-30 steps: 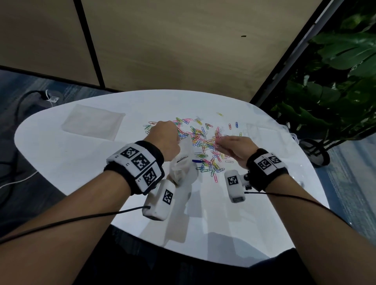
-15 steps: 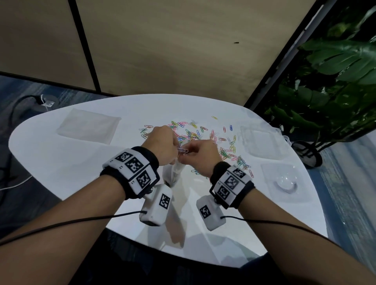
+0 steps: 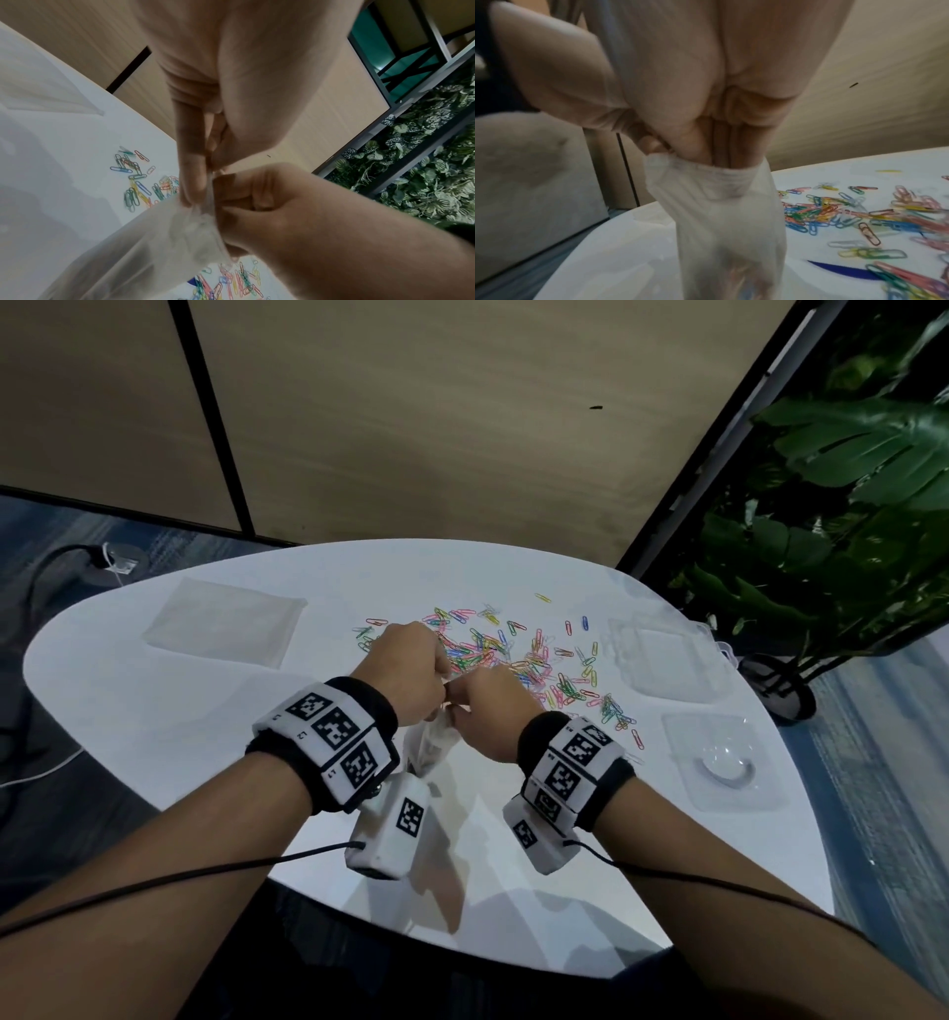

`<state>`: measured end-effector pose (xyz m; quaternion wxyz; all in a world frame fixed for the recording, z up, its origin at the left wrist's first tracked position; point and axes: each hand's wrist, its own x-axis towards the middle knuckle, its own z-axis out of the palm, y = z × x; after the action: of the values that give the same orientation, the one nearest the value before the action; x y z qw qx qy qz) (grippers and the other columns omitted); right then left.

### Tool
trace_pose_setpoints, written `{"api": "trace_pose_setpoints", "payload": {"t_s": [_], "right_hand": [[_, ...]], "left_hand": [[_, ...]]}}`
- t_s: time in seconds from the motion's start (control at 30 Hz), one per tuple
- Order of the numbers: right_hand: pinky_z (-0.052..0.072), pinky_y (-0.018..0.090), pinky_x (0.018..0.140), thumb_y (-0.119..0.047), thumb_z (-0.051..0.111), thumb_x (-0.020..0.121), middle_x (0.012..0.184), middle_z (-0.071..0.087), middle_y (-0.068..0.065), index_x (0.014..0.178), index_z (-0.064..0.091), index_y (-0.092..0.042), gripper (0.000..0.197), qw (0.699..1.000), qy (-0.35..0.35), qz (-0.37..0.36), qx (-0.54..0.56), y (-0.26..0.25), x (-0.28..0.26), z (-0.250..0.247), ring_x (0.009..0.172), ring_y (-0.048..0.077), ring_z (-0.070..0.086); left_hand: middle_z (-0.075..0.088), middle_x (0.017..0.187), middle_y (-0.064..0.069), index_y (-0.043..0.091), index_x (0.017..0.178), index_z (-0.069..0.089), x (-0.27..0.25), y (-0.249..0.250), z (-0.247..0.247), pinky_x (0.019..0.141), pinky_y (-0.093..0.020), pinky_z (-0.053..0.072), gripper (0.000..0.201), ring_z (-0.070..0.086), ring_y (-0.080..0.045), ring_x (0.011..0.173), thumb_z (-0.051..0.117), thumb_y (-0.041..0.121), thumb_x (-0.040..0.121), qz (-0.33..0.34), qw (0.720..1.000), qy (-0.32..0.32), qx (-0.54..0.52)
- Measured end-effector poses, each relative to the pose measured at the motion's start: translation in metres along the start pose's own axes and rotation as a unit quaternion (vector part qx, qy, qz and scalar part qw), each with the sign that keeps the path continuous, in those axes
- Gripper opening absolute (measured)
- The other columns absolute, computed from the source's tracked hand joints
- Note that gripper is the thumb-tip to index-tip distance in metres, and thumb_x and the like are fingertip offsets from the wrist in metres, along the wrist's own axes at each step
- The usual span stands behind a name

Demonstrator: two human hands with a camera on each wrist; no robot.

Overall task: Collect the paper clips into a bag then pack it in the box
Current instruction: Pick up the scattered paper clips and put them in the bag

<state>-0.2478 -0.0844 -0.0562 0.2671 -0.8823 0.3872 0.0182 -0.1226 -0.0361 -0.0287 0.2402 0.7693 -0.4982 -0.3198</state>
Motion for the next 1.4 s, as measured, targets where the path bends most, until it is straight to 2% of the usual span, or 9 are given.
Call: {"api": "trace_pose_setpoints", "payload": {"t_s": [0.23, 0.3, 0.43, 0.63, 0.87, 1.0, 1.1, 1.27, 1.4], "right_hand": [[0.059, 0.034, 0.085, -0.002, 0.057, 0.089, 0.095, 0.075, -0.002, 0.106, 0.074, -0.019, 0.03, 0.979, 0.101, 0.039, 0.175, 0.055, -0.016, -0.036, 0.08, 0.01, 0.07], [0.056, 0.037, 0.092, -0.014, 0.069, 0.086, 0.108, 0.071, 0.001, 0.117, 0.068, -0.021, 0.032, 0.987, 0.05, 0.145, 0.046, 0.095, -0.025, -0.038, 0.083, 0.013, 0.066], [0.045, 0.033, 0.102, -0.029, 0.087, 0.068, 0.133, 0.057, 0.01, 0.135, 0.047, -0.015, 0.079, 0.934, -0.117, 0.323, -0.098, 0.164, -0.051, -0.012, 0.119, 0.026, 0.056], [0.048, 0.025, 0.076, -0.027, 0.094, 0.056, 0.095, 0.062, -0.002, 0.112, 0.058, -0.019, 0.067, 0.959, -0.027, 0.281, 0.02, 0.164, -0.043, 0.028, 0.082, 0.016, 0.059], [0.041, 0.013, 0.056, -0.02, 0.085, 0.067, 0.089, 0.062, -0.002, 0.113, 0.059, -0.015, 0.053, 0.951, 0.084, 0.276, 0.115, 0.121, 0.005, 0.051, 0.074, 0.011, 0.059], [0.049, 0.027, 0.092, -0.026, 0.079, 0.075, 0.134, 0.04, 0.012, 0.139, 0.045, -0.021, 0.072, 0.965, 0.1, 0.236, 0.056, 0.113, 0.027, 0.055, 0.106, 0.026, 0.057], [0.04, 0.037, 0.109, -0.025, 0.067, 0.086, 0.148, 0.032, 0.011, 0.14, 0.051, -0.025, 0.057, 0.978, 0.087, 0.185, -0.043, 0.109, 0.039, 0.059, 0.127, 0.032, 0.047], [0.048, 0.026, 0.077, -0.008, 0.054, 0.091, 0.1, 0.065, 0.013, 0.101, 0.074, -0.008, 0.022, 0.979, 0.095, 0.108, -0.147, 0.101, 0.048, 0.058, 0.091, 0.029, 0.062], [0.049, 0.022, 0.083, -0.007, 0.058, 0.092, 0.103, 0.071, 0.01, 0.107, 0.075, -0.009, 0.023, 0.979, 0.108, 0.146, -0.088, 0.104, 0.048, 0.05, 0.094, 0.025, 0.067]], "left_hand": [[0.076, 0.09, -0.016, 0.007, 0.103, 0.075, 0.0, -0.011, -0.014, 0.082, -0.039, 0.062, 0.027, 0.075, -0.028, 0.08, 0.058, -0.006, 0.086, -0.01, 1.0, 0.001, 0.024], [0.076, 0.094, -0.017, 0.006, 0.105, 0.075, -0.001, -0.014, -0.018, 0.082, -0.04, 0.062, 0.029, 0.074, -0.032, 0.084, 0.06, -0.007, 0.083, -0.011, 0.999, 0.0, 0.032], [0.076, 0.092, -0.017, 0.005, 0.106, 0.074, -0.005, -0.021, -0.026, 0.08, -0.041, 0.063, 0.03, 0.075, -0.032, 0.081, 0.058, -0.007, 0.084, -0.015, 0.999, -0.002, 0.043], [0.076, 0.087, -0.015, 0.005, 0.104, 0.074, -0.006, -0.031, -0.036, 0.079, -0.039, 0.063, 0.03, 0.075, -0.028, 0.073, 0.055, -0.007, 0.085, -0.027, 0.998, 0.005, 0.048], [0.073, 0.082, -0.012, 0.005, 0.105, 0.074, -0.004, -0.036, -0.039, 0.081, -0.04, 0.062, 0.033, 0.074, -0.031, 0.08, 0.055, -0.009, 0.082, -0.031, 0.999, 0.005, 0.042], [0.075, 0.082, -0.014, 0.005, 0.104, 0.075, -0.003, -0.042, -0.041, 0.08, -0.039, 0.063, 0.033, 0.075, -0.029, 0.075, 0.053, -0.008, 0.084, -0.031, 0.999, 0.008, 0.041], [0.076, 0.084, -0.018, 0.006, 0.1, 0.076, -0.003, -0.046, -0.042, 0.075, -0.038, 0.064, 0.033, 0.075, -0.027, 0.064, 0.049, -0.006, 0.085, -0.036, 0.999, 0.013, 0.032], [0.076, 0.091, -0.016, 0.007, 0.105, 0.075, -0.004, -0.044, -0.041, 0.078, -0.038, 0.063, 0.033, 0.075, -0.028, 0.07, 0.051, -0.006, 0.086, -0.034, 0.999, 0.01, 0.04], [0.074, 0.094, -0.014, 0.007, 0.107, 0.075, -0.004, -0.039, -0.039, 0.078, -0.039, 0.063, 0.034, 0.073, -0.029, 0.078, 0.054, -0.008, 0.084, -0.027, 0.998, -0.001, 0.052]]}}
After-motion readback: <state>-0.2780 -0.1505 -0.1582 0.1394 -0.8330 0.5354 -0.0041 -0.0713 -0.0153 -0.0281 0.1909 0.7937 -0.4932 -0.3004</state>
